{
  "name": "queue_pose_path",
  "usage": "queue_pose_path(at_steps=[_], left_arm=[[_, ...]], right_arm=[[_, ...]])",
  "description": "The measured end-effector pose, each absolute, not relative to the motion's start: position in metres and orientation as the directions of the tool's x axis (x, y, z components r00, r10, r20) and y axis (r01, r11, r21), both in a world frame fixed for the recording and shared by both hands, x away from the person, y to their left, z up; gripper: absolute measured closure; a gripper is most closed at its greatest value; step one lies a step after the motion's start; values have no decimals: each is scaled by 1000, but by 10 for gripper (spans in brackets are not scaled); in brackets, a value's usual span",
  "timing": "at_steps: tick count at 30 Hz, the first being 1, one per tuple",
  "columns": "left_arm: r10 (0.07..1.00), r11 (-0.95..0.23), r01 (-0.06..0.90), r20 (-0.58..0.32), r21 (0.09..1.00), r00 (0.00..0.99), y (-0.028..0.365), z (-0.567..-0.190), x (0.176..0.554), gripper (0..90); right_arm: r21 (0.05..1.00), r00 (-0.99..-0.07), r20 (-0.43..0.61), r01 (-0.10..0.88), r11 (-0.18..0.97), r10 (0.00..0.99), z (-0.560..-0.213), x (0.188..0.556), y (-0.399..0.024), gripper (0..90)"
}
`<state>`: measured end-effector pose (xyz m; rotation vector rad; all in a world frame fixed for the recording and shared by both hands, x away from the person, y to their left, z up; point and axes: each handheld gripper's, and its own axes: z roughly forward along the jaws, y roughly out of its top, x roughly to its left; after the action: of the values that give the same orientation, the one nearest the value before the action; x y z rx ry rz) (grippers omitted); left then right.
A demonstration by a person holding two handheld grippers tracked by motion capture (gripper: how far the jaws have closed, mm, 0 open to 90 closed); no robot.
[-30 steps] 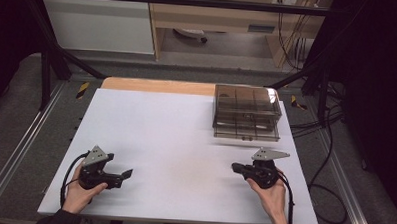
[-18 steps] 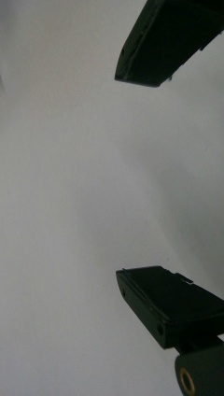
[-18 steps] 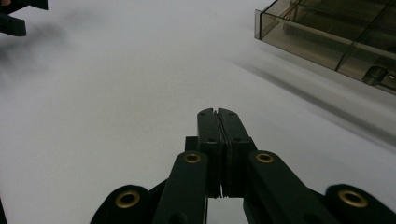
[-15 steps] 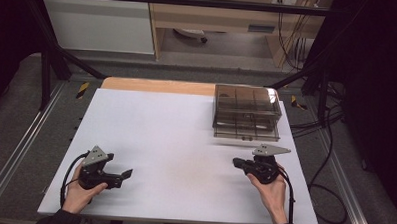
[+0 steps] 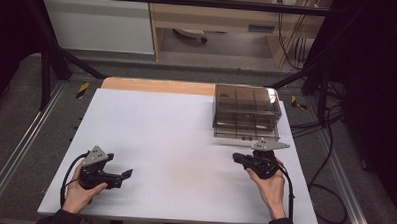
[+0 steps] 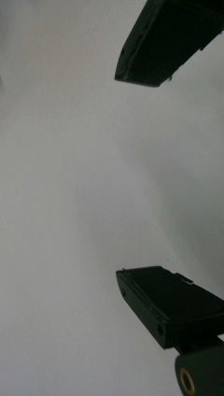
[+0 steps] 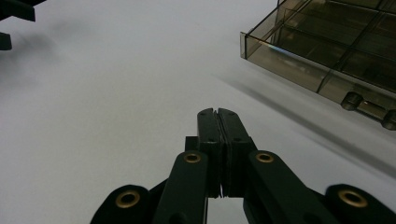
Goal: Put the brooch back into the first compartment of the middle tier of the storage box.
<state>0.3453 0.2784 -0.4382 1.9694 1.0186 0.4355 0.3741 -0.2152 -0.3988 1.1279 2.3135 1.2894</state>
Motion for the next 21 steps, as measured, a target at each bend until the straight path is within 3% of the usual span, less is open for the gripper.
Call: queue_pose_path(at_steps=[21], left_arm=[[792, -302, 494, -74, 815, 606, 279, -438, 345, 49]], right_arm=[[821, -653, 114, 486, 299, 748, -381, 395, -210, 890]])
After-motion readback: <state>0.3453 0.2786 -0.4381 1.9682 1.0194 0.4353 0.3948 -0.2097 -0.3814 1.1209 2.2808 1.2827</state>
